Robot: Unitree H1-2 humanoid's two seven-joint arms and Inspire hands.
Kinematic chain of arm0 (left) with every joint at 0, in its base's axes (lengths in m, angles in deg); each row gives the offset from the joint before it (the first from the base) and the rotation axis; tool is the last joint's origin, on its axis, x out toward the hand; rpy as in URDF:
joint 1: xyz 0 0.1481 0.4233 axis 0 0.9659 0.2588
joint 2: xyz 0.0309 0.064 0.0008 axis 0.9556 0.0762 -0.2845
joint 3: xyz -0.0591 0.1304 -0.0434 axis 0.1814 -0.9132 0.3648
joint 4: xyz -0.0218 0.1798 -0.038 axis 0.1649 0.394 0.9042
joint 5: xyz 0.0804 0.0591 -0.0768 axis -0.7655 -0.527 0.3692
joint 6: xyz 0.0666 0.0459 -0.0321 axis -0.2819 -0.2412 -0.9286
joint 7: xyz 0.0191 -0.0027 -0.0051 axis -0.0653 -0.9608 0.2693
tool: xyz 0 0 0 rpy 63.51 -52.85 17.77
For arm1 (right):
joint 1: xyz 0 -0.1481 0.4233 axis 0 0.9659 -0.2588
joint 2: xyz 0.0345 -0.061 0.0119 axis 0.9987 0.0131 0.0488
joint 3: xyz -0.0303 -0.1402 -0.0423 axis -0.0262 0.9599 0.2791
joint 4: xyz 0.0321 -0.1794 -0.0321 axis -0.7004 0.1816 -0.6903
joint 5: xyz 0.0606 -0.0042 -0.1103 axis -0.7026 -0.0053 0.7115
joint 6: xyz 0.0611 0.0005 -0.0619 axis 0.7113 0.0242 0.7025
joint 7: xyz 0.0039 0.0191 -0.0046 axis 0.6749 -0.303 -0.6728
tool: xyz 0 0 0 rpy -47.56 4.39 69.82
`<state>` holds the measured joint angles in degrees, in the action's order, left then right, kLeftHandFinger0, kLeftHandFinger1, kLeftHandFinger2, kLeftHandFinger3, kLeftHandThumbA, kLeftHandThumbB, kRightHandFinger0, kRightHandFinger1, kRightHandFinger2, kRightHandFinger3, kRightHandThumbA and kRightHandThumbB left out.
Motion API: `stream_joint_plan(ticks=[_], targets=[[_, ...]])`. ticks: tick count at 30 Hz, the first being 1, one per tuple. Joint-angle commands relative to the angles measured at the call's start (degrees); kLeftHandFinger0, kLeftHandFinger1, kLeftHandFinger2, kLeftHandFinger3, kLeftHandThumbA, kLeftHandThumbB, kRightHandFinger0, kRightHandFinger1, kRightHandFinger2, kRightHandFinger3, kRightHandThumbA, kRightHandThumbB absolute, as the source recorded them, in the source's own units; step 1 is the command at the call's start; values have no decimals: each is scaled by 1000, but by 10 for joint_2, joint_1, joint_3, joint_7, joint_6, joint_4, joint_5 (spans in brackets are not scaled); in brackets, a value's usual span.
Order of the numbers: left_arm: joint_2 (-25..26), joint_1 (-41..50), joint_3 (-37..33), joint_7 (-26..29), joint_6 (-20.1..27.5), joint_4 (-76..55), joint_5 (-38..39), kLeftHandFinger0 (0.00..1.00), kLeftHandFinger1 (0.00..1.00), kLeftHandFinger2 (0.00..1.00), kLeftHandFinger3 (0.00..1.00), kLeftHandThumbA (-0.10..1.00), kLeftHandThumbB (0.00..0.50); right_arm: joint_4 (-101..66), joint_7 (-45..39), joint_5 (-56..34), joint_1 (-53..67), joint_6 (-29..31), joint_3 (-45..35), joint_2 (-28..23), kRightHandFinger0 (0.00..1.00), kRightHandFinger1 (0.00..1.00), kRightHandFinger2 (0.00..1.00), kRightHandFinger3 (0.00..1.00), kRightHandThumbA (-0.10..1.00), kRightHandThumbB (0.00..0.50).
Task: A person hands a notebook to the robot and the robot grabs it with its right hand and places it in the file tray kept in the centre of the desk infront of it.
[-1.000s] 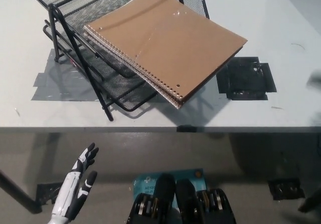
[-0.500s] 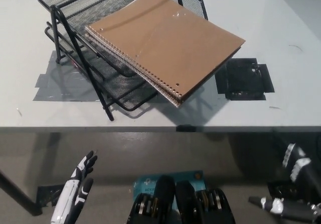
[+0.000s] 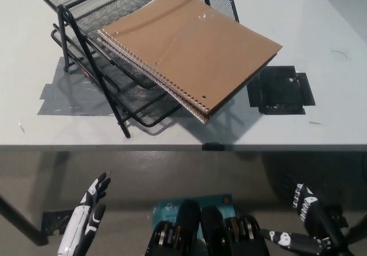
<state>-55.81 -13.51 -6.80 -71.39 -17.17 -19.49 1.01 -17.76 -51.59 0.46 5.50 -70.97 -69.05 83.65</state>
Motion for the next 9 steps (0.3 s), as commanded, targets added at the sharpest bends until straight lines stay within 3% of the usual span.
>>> stream_joint_plan(ticks=[1,9], targets=[[0,-7,7,14,31,-6,3,1000,1000,1000,1000,1000,351,14,95,-14,41,114,45,19,1000,1000,1000,1000,1000,376],[0,-7,9,13,31,-7,1,1000,1000,1000,1000,1000,351,27,129,-7,42,117,88,-6,1000,1000,1000,1000,1000,400]])
